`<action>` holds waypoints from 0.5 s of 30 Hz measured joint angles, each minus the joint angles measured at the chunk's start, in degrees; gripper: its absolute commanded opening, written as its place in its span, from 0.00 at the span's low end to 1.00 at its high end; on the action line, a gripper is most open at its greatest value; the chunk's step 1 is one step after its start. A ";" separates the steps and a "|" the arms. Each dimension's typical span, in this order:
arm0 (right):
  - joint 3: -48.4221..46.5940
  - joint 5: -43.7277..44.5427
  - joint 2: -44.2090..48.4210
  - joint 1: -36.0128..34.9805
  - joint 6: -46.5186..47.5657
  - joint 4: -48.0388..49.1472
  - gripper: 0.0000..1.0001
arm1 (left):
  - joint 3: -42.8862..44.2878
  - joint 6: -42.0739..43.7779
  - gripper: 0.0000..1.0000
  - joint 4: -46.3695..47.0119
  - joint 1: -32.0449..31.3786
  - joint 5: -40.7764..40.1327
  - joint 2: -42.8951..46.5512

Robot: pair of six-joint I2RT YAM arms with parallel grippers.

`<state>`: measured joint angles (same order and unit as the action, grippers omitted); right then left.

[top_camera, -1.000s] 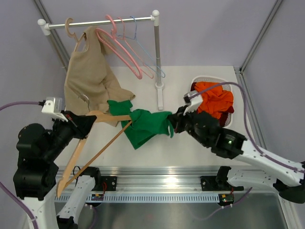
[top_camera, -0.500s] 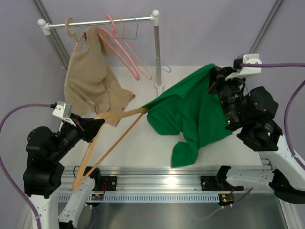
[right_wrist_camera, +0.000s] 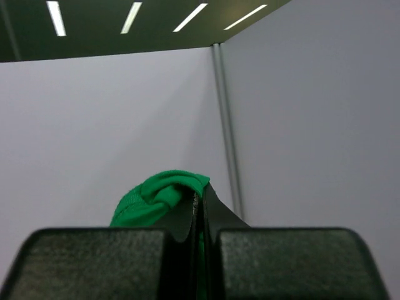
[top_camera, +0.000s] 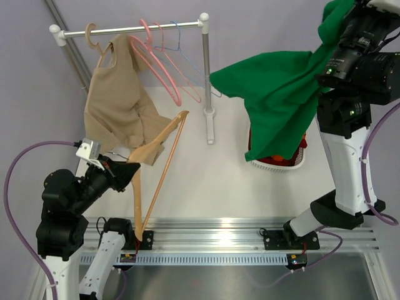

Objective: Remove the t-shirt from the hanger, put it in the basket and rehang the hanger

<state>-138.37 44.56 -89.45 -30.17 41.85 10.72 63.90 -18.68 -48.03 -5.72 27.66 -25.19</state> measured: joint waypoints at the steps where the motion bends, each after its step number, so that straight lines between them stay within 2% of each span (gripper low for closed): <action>1: 1.79 -0.57 0.85 2.67 -1.14 -0.02 0.00 | -0.09 -0.37 0.00 -0.35 -0.04 0.26 0.02; 6: 22.21 -2.25 10.32 5.88 -6.16 1.75 0.00 | 2.05 -3.93 0.00 1.53 -0.24 2.45 -0.39; 10: 27.32 -2.45 9.53 10.40 -9.25 1.25 0.00 | 6.64 -4.33 0.00 4.33 -0.37 3.30 -0.83; 15: 36.33 -4.70 9.64 15.08 -14.69 -1.42 0.00 | 6.08 -4.31 0.00 6.25 -0.63 3.50 -0.63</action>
<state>-102.04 39.86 -79.81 -15.09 27.16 9.30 69.97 -22.98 -41.78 -6.35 31.16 -25.82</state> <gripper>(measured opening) 0.009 0.127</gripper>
